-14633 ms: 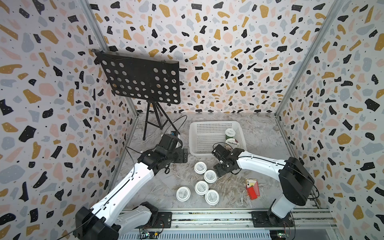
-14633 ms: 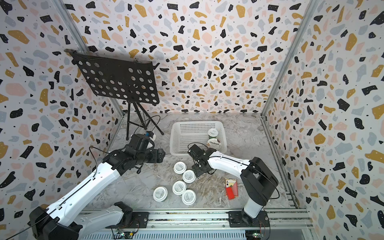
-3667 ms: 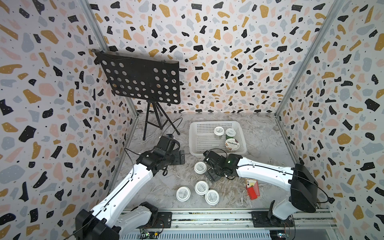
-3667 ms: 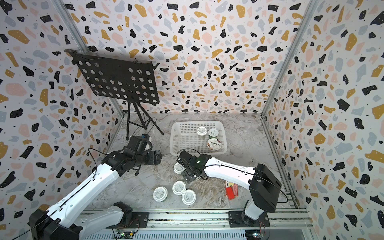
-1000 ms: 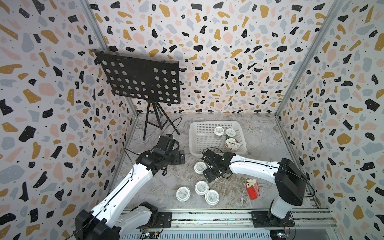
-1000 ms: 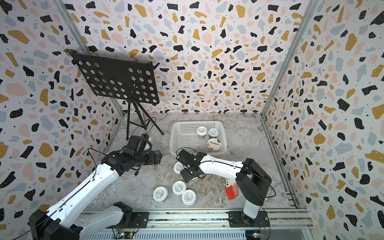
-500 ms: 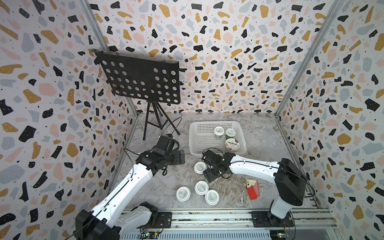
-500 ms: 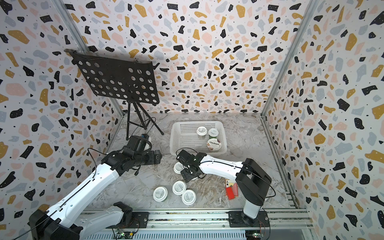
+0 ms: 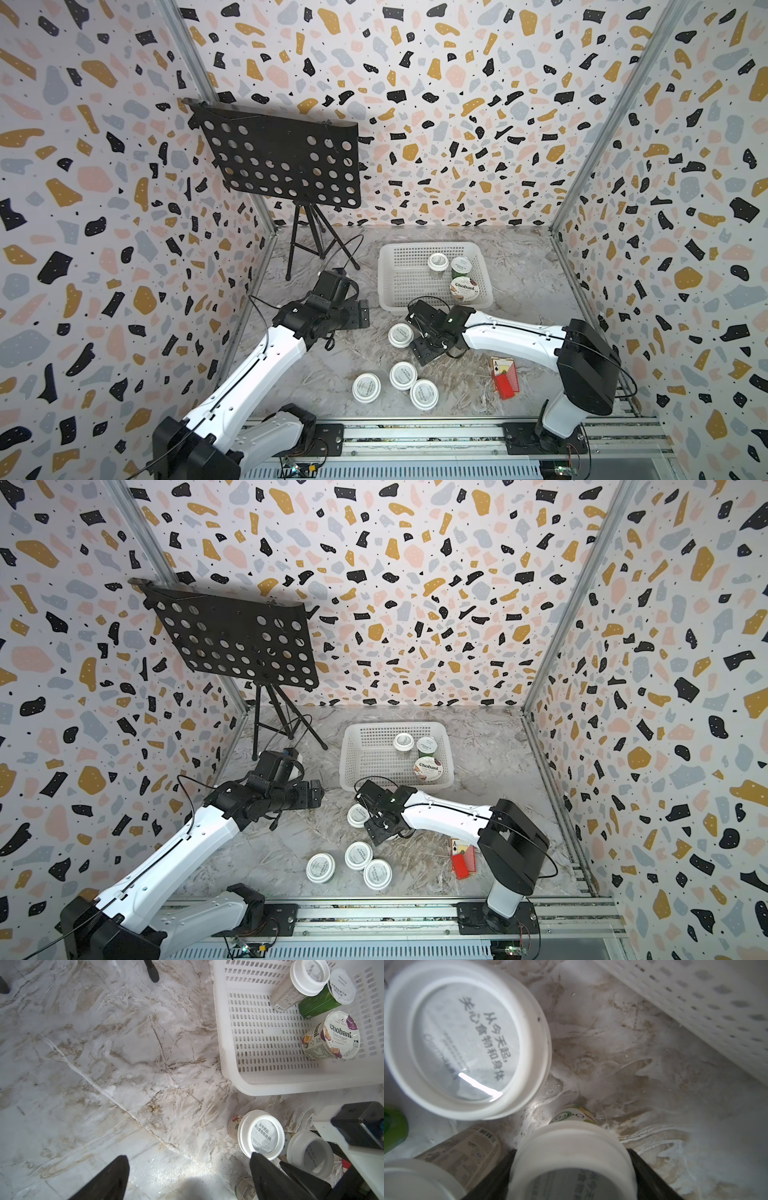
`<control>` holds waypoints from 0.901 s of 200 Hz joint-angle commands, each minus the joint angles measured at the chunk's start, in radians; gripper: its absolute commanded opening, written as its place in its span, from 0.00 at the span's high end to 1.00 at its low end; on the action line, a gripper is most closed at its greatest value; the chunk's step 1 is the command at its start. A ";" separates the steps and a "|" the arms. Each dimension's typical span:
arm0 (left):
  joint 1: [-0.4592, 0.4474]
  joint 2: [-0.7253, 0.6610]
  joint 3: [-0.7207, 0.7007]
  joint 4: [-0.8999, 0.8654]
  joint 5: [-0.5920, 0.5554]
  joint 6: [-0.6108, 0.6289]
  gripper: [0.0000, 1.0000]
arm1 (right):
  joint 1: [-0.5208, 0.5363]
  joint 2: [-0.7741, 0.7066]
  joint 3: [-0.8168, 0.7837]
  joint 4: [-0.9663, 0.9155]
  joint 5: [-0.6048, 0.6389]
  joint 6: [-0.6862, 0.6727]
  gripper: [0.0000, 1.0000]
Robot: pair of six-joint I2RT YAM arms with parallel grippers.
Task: Put the yogurt in the basket
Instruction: Pick up the yogurt from the center of the board, then place the yogurt in the basket.
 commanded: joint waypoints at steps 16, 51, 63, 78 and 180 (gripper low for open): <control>0.005 -0.002 0.016 0.010 0.000 0.006 0.06 | -0.001 -0.090 0.018 -0.090 0.049 -0.011 0.21; 0.005 0.002 0.031 0.012 0.015 0.000 0.06 | -0.019 -0.144 0.079 -0.165 0.080 -0.039 0.21; 0.004 0.005 0.039 0.015 0.022 -0.002 0.06 | -0.032 -0.154 0.108 -0.191 0.088 -0.053 0.21; 0.005 0.012 0.048 0.015 0.028 -0.003 0.06 | -0.051 -0.162 0.150 -0.223 0.097 -0.075 0.21; 0.004 0.101 0.066 0.031 0.051 0.000 0.07 | -0.246 0.043 0.504 -0.251 0.065 -0.226 0.22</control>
